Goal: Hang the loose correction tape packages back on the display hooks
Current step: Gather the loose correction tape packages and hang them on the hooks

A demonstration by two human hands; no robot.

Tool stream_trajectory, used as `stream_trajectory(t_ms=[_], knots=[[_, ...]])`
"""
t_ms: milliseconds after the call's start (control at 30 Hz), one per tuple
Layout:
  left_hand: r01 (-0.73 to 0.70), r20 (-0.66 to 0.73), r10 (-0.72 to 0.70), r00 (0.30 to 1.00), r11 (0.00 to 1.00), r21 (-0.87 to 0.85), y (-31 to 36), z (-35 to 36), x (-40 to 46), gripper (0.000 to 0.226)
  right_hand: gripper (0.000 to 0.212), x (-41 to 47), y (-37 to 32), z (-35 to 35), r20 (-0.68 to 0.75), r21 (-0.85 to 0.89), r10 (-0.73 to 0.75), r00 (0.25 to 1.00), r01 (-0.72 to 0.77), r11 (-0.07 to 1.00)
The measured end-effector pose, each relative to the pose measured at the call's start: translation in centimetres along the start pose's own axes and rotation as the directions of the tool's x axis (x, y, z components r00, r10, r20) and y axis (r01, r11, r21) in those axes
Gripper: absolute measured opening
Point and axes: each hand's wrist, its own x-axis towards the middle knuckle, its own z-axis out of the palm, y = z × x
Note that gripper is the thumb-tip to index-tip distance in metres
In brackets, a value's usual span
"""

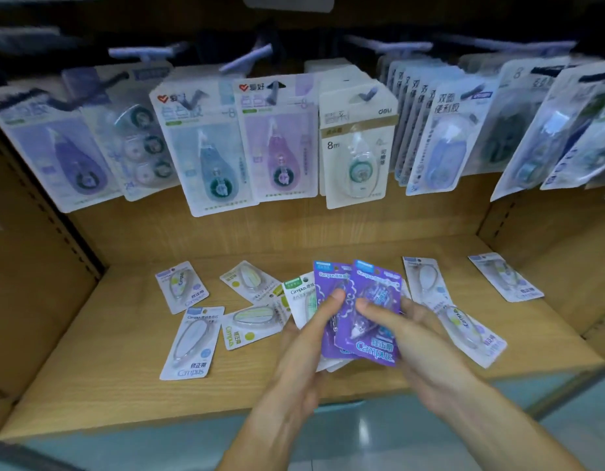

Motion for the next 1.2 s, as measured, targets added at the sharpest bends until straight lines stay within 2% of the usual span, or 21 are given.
stream_trajectory(t_ms=[167,267,367,433,567,633,667,733,767,800,867,933,1033,1100,1200], knots=[[0.160,-0.072,-0.161,0.984,0.987,-0.020,4.0,3.6,-10.8,0.041,0.042,-10.0,-5.7,1.2,-0.051,0.071,0.163,0.985,-0.159,0.985],[0.217,-0.112,-0.217,0.970,0.976,-0.011,10.4,7.4,-19.1,0.041,0.049,-17.9,-12.2,3.0,-0.069,0.174,0.245,0.967,-0.230,0.958],[0.241,-0.102,-0.238,0.966,0.970,0.025,18.3,12.5,-26.5,0.045,0.048,-25.4,-21.3,5.3,-0.117,0.210,0.229,0.966,-0.201,0.957],[0.212,-0.078,-0.208,0.975,0.976,0.046,24.3,16.2,-30.7,0.050,0.046,-29.6,-28.5,7.2,-0.138,0.224,0.180,0.974,-0.146,0.963],[0.059,-0.051,-0.055,0.997,0.995,0.083,37.1,23.1,-38.0,0.050,0.046,-36.2,-43.3,11.9,-0.060,0.219,0.073,0.996,-0.058,0.974],[-0.034,-0.098,0.045,0.994,0.993,0.113,43.3,25.3,-40.9,0.046,0.052,-38.2,-49.5,14.7,0.015,0.182,0.028,0.999,-0.030,0.983],[-0.080,-0.125,0.096,0.987,0.988,0.129,46.1,25.7,-42.0,0.047,0.062,-38.8,-52.3,16.1,0.063,0.165,0.011,0.998,-0.021,0.986],[-0.147,-0.191,0.169,0.967,0.981,0.124,51.2,25.7,-44.0,0.066,0.075,-39.7,-56.8,19.3,0.165,0.138,0.003,0.986,-0.027,0.990],[-0.165,-0.237,0.186,0.954,0.981,0.103,53.5,25.4,-44.9,0.076,0.071,-39.9,-58.6,21.1,0.223,0.136,0.006,0.975,-0.037,0.990],[-0.191,-0.290,0.208,0.934,0.978,0.088,55.5,24.8,-45.8,0.080,0.066,-40.0,-60.0,22.8,0.289,0.132,0.003,0.957,-0.044,0.990],[-0.269,-0.371,0.278,0.886,0.960,0.077,58.6,23.1,-47.8,0.073,0.057,-40.1,-61.5,27.0,0.403,0.126,0.018,0.915,-0.075,0.989],[-0.356,-0.492,0.351,0.796,0.930,0.087,61.2,21.2,-50.3,0.072,0.049,-40.3,-61.4,31.7,0.511,0.111,0.049,0.858,-0.122,0.986],[-0.478,-0.686,0.381,0.619,0.877,0.056,63.6,17.8,-54.7,0.081,0.049,-42.2,-60.3,38.8,0.666,0.064,0.109,0.738,-0.203,0.977],[-0.564,-0.759,0.397,0.516,0.824,0.047,64.6,16.2,-58.0,0.070,0.047,-43.9,-59.2,42.5,0.753,0.029,0.151,0.640,-0.262,0.965],[-0.649,-0.815,0.401,0.417,0.760,0.042,65.5,14.3,-62.3,0.061,0.047,-46.5,-57.8,46.1,0.843,-0.027,0.200,0.499,-0.332,0.943]])
